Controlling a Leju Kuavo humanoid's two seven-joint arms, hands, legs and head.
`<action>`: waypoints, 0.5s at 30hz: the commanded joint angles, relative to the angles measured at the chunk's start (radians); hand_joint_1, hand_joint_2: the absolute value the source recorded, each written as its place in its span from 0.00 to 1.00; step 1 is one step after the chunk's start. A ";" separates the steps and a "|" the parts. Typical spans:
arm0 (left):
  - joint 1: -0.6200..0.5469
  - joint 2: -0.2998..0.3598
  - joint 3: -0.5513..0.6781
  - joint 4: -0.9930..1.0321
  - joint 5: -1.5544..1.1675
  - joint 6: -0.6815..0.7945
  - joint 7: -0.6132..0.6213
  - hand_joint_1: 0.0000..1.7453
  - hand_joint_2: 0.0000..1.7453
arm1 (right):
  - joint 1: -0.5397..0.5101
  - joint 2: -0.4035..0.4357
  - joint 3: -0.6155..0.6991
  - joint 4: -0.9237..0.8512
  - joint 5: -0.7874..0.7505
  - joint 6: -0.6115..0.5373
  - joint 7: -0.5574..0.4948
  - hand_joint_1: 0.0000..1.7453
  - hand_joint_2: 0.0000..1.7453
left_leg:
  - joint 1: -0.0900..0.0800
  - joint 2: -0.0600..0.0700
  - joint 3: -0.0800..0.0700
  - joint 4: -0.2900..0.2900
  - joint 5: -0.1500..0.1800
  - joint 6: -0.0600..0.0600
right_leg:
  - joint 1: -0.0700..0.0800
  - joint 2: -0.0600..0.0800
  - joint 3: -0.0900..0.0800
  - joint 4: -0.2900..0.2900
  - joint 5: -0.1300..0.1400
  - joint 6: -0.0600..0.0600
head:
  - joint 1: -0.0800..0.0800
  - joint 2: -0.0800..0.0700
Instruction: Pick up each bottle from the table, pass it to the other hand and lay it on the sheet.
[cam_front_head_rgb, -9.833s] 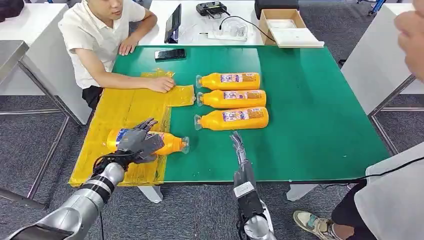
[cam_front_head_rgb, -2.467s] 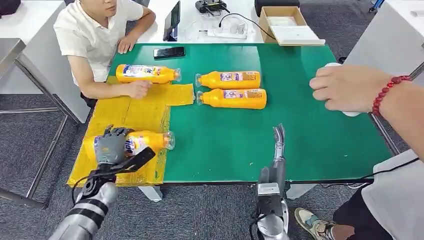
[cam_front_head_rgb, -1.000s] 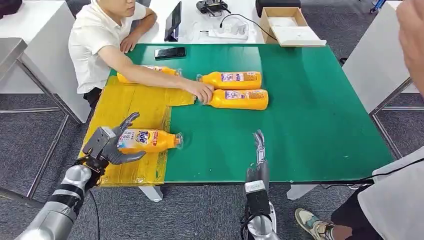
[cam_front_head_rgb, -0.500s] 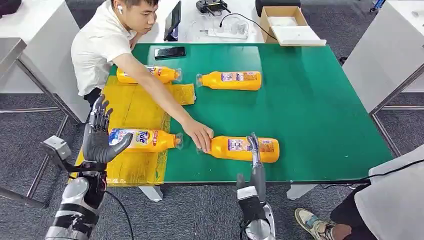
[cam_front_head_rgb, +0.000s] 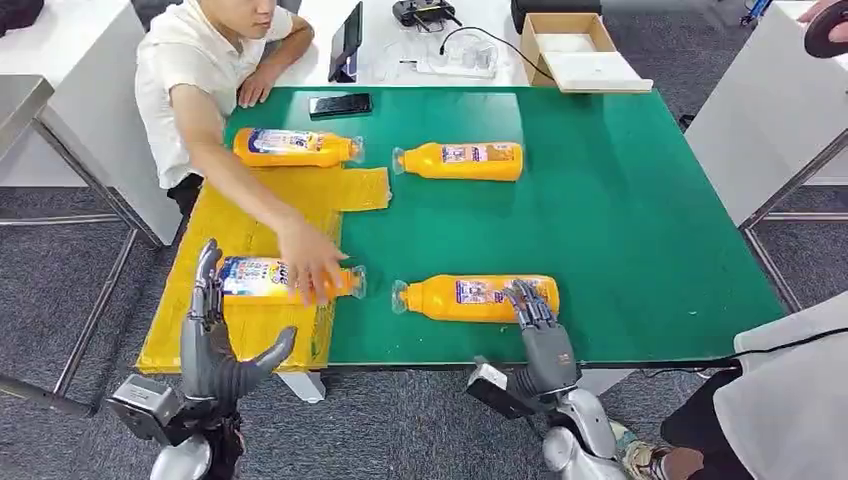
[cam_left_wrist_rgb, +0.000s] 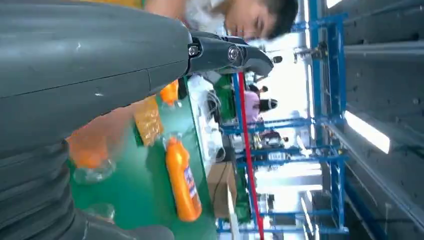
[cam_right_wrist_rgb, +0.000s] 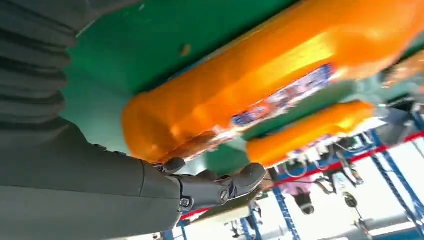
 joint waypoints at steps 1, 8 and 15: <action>0.003 0.004 -0.087 -0.002 -0.010 -0.009 -0.003 0.00 1.00 | -0.136 -0.043 0.004 0.176 0.089 0.004 0.063 0.00 1.00 | 0.000 0.001 0.002 -0.001 -0.001 -0.001 | 0.000 0.000 0.002 0.000 0.000 -0.001 | 0.000 0.000; -0.011 0.003 -0.113 0.019 -0.020 0.015 -0.012 0.00 1.00 | -0.220 -0.043 0.035 0.225 0.182 0.000 0.098 0.00 1.00 | 0.001 0.002 0.002 0.000 -0.001 -0.001 | 0.001 0.001 0.002 0.000 0.000 -0.001 | 0.000 0.000; -0.025 -0.006 -0.116 0.040 0.137 -0.080 0.092 0.00 1.00 | -0.264 -0.046 0.021 0.277 0.202 -0.016 0.135 0.00 1.00 | 0.001 0.002 0.005 -0.001 -0.001 -0.002 | 0.001 0.000 0.005 0.000 -0.001 -0.002 | 0.000 0.000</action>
